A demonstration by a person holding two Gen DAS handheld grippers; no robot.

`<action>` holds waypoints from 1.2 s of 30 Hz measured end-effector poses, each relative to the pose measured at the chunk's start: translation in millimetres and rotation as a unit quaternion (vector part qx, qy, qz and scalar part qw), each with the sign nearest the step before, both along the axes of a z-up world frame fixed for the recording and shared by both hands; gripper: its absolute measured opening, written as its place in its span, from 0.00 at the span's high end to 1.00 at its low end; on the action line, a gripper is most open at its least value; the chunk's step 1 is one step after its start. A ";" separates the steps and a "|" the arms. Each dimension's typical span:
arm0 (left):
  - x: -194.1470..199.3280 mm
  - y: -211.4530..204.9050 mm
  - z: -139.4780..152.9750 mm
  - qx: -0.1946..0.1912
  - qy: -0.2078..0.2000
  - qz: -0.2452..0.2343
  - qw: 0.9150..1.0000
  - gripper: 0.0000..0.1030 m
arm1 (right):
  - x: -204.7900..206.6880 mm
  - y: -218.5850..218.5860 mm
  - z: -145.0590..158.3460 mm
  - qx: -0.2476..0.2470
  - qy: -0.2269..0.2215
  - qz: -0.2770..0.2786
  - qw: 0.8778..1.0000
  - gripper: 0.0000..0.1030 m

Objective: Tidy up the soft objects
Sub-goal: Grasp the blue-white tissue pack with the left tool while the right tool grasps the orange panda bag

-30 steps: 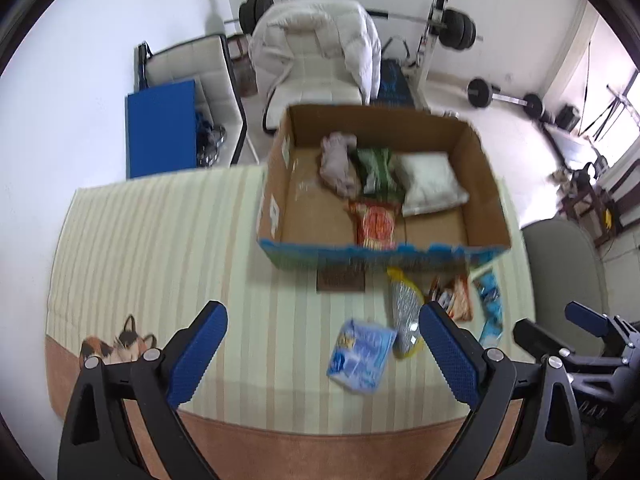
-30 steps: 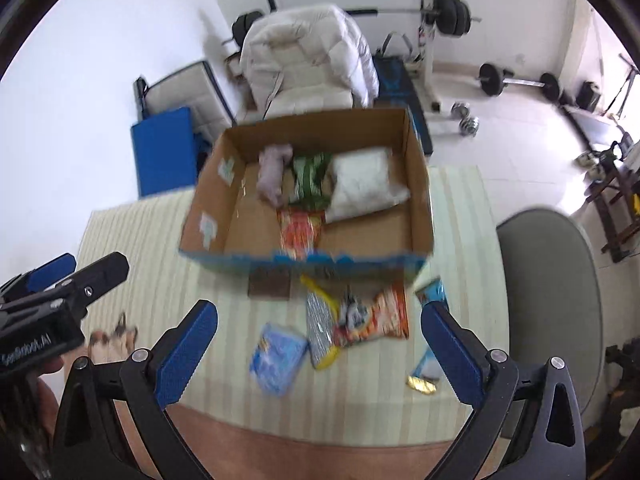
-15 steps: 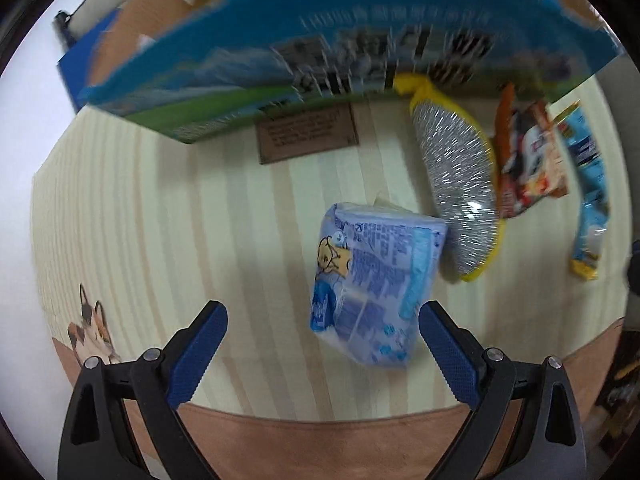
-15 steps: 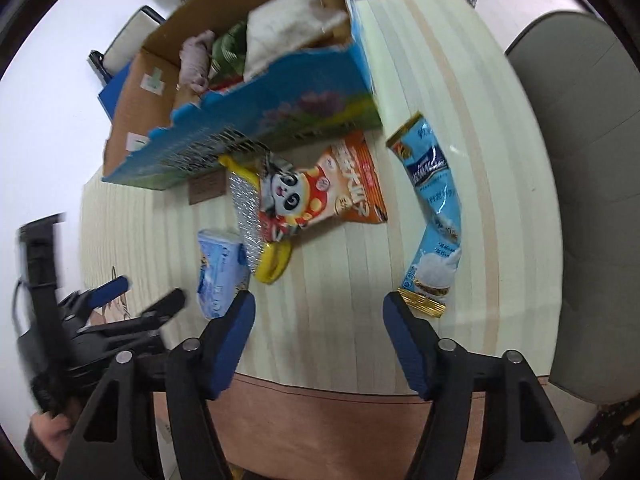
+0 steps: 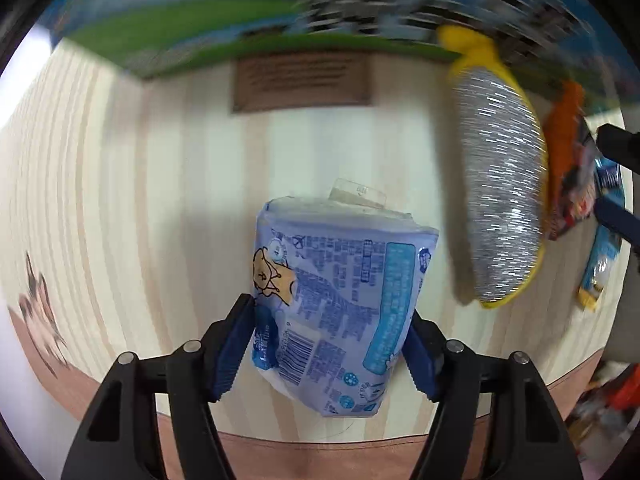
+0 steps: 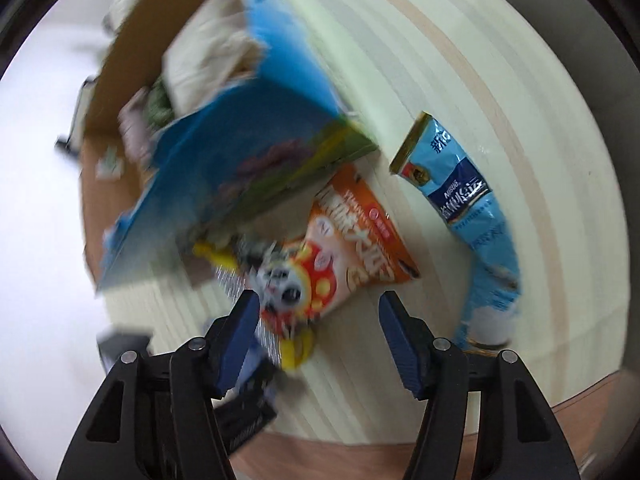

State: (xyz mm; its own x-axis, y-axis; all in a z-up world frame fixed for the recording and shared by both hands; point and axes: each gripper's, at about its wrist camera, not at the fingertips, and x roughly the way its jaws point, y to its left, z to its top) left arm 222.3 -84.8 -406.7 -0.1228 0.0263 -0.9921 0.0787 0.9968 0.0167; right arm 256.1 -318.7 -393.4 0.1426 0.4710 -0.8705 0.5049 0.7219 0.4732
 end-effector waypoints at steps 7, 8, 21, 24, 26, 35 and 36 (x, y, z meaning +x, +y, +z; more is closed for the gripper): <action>-5.8 21.1 -0.4 -0.016 0.011 0.019 1.000 0.35 | 13.0 28.5 1.9 -0.071 -0.001 0.042 0.997 0.45; -6.0 23.1 0.1 -0.024 0.013 0.022 0.999 0.35 | 12.8 32.4 3.9 -0.082 -0.001 0.063 0.995 0.48; -0.2 60.6 -4.9 -0.103 0.036 0.083 0.991 0.21 | -9.9 16.6 23.6 -0.093 -0.012 0.093 0.991 0.26; 13.1 53.1 -5.2 -0.088 0.036 0.066 0.993 0.21 | 0.4 17.8 12.1 -0.129 -0.002 0.122 0.984 0.26; 22.2 40.8 -8.5 -0.071 0.034 0.052 0.996 0.21 | 8.9 31.0 0.9 -0.173 0.016 0.163 0.971 0.26; 12.4 8.4 0.2 0.006 -0.001 0.006 1.000 0.59 | -0.1 62.1 -24.4 -0.202 0.037 0.208 0.957 0.57; 11.3 6.5 1.3 0.009 -0.003 0.002 1.000 0.60 | -3.8 64.9 -23.0 -0.201 0.034 0.211 0.956 0.58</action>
